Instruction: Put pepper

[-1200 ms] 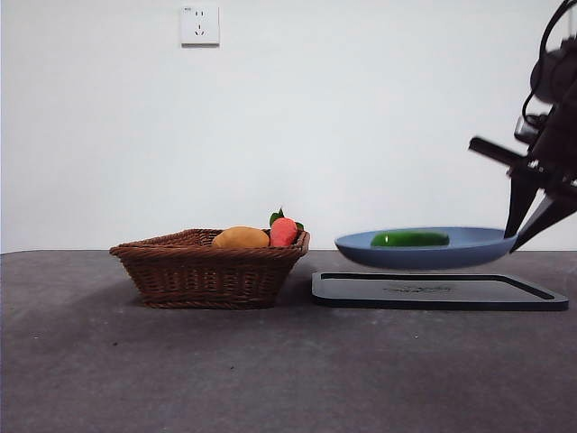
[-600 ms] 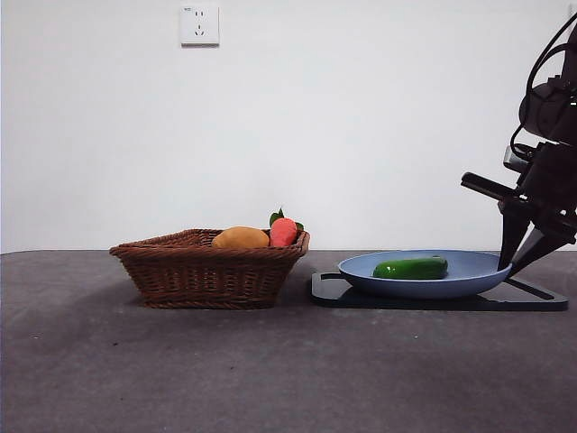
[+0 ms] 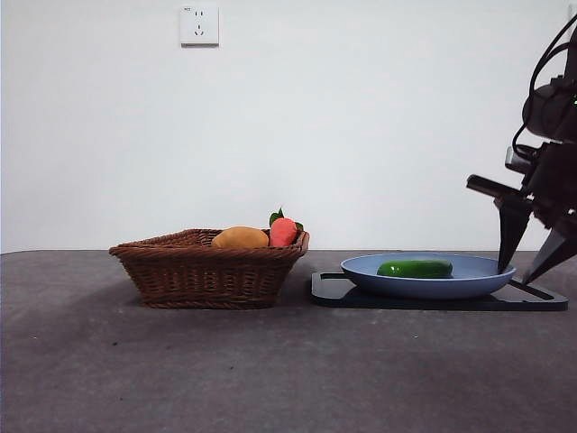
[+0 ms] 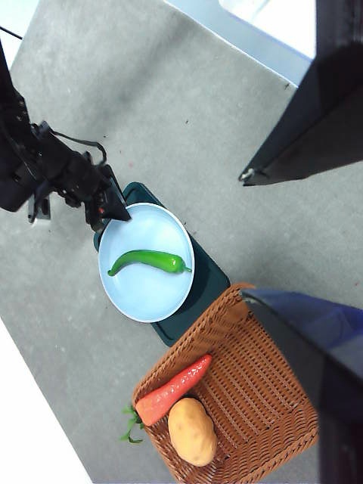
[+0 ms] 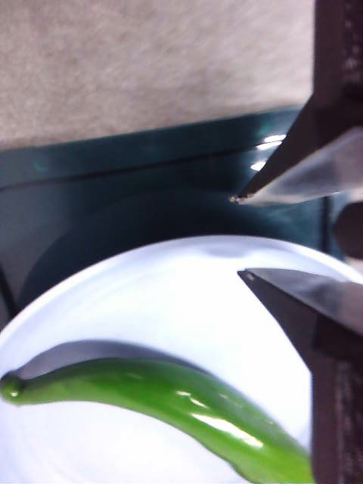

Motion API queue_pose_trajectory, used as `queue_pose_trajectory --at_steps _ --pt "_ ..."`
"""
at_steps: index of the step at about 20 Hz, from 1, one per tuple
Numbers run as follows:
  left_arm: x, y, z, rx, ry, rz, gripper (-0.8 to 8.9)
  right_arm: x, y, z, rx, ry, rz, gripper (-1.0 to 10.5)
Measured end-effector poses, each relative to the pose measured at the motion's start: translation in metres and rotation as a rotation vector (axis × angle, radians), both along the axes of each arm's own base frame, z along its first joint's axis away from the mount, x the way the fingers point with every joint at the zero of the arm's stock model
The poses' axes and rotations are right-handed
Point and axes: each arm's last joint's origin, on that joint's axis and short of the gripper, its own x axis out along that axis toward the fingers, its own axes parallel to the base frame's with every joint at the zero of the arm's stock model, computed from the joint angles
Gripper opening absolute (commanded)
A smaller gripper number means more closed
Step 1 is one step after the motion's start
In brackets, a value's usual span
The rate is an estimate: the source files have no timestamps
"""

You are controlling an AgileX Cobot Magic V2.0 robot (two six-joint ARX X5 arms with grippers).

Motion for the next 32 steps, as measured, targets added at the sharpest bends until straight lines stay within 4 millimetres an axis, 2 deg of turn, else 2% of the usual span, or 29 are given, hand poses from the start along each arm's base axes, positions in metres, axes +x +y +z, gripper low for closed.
queue_pose_trajectory --at_steps 1,3,6,8,10,13,15,17,18,20,24,32 --pt "0.000 0.000 0.000 0.003 0.002 0.000 2.45 -0.004 0.000 0.010 -0.005 -0.019 0.009 1.6" --pt "0.000 0.001 -0.001 0.011 0.008 0.000 2.45 -0.017 -0.001 0.045 -0.012 -0.095 0.021 1.6" --pt "-0.001 0.001 -0.002 0.020 0.015 0.000 2.45 -0.051 0.000 0.096 -0.012 -0.176 0.066 1.5" --pt "-0.001 0.001 -0.003 0.026 0.020 0.000 2.45 -0.080 0.005 0.123 0.020 -0.187 0.128 1.5" --pt "-0.001 0.001 -0.003 0.027 0.021 0.000 2.45 -0.121 0.014 0.151 0.018 -0.203 0.200 1.5" --pt "-0.001 0.002 -0.003 0.034 0.025 -0.001 2.43 -0.179 0.025 0.180 0.019 -0.222 0.314 1.4" --pt "-0.002 0.002 -0.004 0.041 0.027 -0.003 2.21 -0.211 0.029 0.190 0.012 -0.229 0.379 0.8" --pt "-0.002 0.002 -0.004 0.044 0.026 -0.006 0.98 -0.237 0.030 0.198 0.003 -0.249 0.427 0.0" --pt "-0.002 0.002 -0.004 0.045 0.026 -0.006 0.35 -0.247 0.030 0.201 -0.004 -0.276 0.448 0.1" --pt "-0.002 0.002 -0.004 0.045 0.026 -0.006 0.08 -0.261 0.028 0.207 -0.016 -0.335 0.470 0.1" --pt "-0.002 0.002 -0.004 0.045 0.026 -0.006 0.08 -0.271 0.027 0.210 -0.010 -0.360 0.454 0.1" --pt "-0.001 0.002 -0.003 0.039 0.022 -0.006 0.08 -0.272 0.027 0.210 -0.002 -0.356 0.435 0.1"
